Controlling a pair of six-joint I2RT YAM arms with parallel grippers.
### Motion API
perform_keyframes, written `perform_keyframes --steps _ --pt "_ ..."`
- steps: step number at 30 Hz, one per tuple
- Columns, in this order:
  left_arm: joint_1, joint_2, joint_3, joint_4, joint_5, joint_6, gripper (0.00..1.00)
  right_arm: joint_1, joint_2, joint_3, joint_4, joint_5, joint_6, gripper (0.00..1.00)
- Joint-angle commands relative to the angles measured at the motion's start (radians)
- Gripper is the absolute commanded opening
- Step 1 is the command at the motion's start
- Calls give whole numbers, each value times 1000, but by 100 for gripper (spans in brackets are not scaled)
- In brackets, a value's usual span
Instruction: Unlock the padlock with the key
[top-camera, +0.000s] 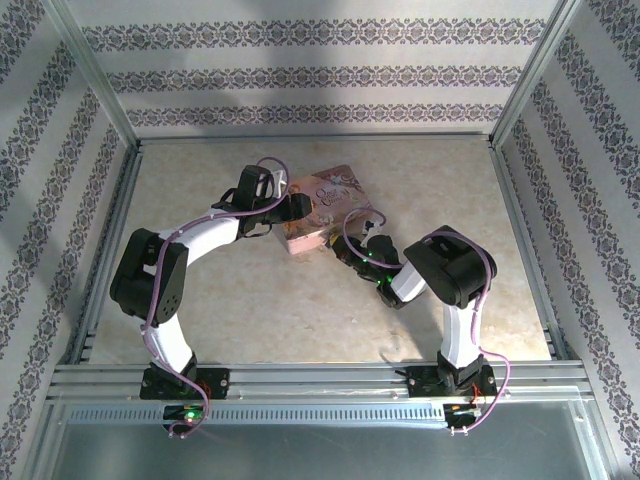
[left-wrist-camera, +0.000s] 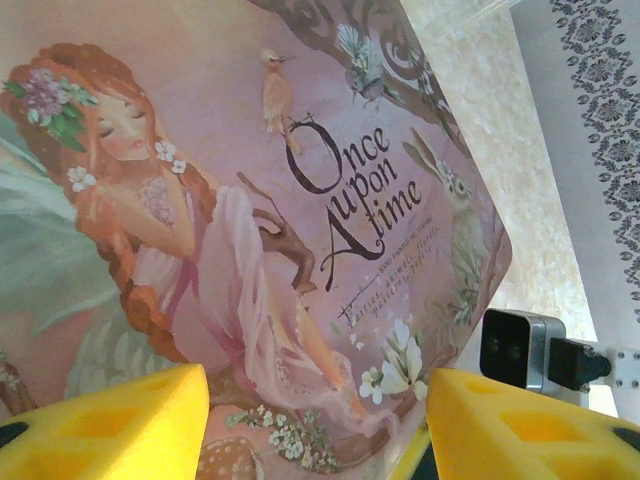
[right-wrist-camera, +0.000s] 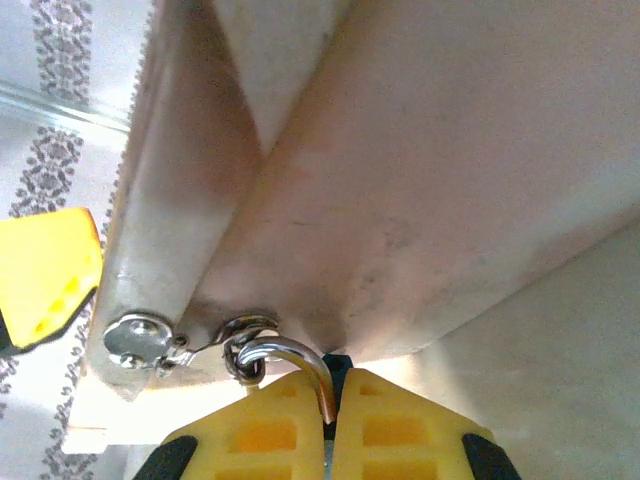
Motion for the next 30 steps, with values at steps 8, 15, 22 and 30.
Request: perform_keyframes --steps 8,15,22,30 --pt "4 13 -57 -113 -28 5 60 25 -54 34 -140 201 199 0" --pt "1 16 -72 -100 -29 2 60 28 -137 61 -307 290 218 0" --pt "0 21 -80 -95 -31 4 60 26 -164 102 -426 346 260 0" --pt "0 12 -78 -83 -26 -2 60 25 -220 90 -529 418 255 0"
